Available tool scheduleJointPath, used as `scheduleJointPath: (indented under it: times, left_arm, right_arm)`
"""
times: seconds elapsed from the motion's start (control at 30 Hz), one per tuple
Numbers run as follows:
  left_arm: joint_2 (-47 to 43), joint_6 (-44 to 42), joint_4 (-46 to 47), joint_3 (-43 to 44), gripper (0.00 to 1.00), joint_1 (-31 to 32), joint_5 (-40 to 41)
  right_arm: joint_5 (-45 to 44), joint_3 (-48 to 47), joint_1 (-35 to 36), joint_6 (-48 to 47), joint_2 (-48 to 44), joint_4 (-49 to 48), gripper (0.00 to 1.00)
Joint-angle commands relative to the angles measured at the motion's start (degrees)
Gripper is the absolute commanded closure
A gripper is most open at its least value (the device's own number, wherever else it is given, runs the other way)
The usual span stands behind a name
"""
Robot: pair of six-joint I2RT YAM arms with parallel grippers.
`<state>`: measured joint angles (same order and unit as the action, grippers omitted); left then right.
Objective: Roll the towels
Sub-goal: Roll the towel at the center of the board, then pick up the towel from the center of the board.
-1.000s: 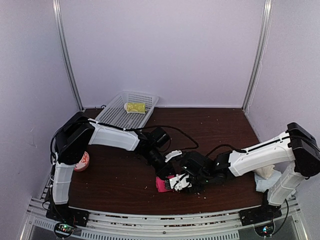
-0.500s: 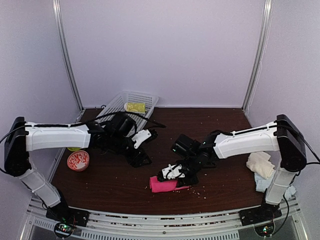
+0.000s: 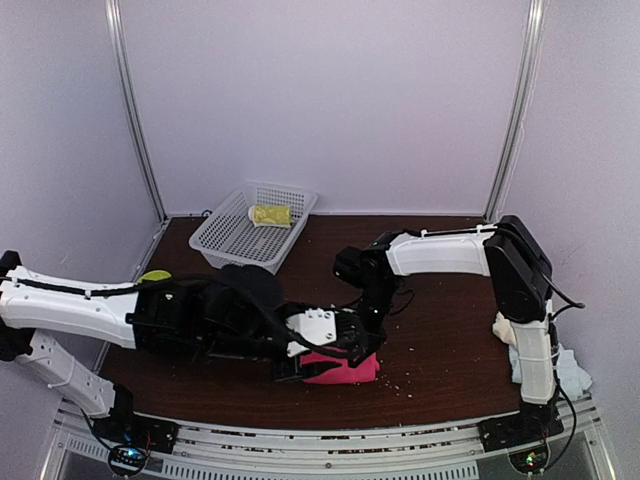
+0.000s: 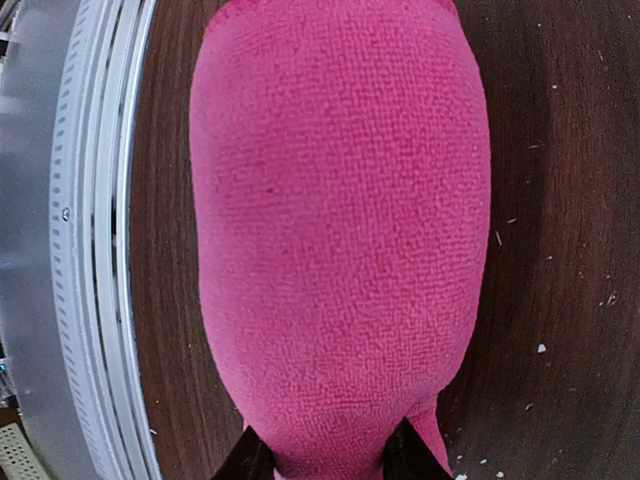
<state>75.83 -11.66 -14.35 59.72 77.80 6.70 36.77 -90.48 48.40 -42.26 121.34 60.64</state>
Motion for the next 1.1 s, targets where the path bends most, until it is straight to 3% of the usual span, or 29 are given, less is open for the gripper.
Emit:
scheduleJointPath:
  times: [0.0, 0.4, 0.8, 1.07]
  left_arm:
    - [9.4, -3.6, -6.0, 3.1, 0.42, 1.9, 4.3]
    - [30.1, -2.7, -7.6, 10.4, 0.36, 1.7, 15.7]
    - [32.2, -3.1, -5.7, 9.8, 0.3, -0.9, 18.5]
    - [34.2, -3.9, -6.1, 11.6, 0.3, -2.1, 14.6]
  right_arm:
    - [0.1, -1.2, -0.7, -0.5, 7.1, 8.0, 0.72]
    - [-0.2, -1.8, -0.7, -0.2, 7.4, 7.1, 0.72]
    - [-0.1, -1.1, -0.8, -0.4, 7.1, 7.0, 0.72]
    - [0.2, -1.3, -0.7, -0.6, 7.6, 7.1, 0.71]
